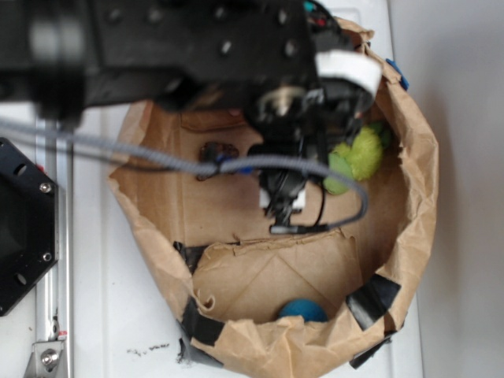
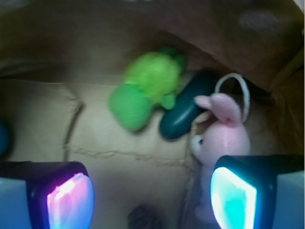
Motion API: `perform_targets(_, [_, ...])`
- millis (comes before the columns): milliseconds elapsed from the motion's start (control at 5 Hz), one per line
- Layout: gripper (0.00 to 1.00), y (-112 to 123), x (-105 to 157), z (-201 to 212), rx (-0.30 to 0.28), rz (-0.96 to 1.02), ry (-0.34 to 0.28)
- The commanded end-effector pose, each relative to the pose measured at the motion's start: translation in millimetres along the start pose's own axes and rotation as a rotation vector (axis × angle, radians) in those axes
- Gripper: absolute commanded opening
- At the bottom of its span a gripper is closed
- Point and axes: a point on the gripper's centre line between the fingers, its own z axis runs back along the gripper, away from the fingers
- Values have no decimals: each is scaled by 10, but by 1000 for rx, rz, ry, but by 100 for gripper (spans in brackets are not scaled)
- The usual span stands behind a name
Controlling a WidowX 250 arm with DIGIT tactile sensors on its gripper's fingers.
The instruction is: Grab the pink bunny.
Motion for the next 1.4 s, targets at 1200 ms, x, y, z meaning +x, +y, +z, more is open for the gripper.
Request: perform_targets(1200, [100,447,50,-249,-20,14,-26])
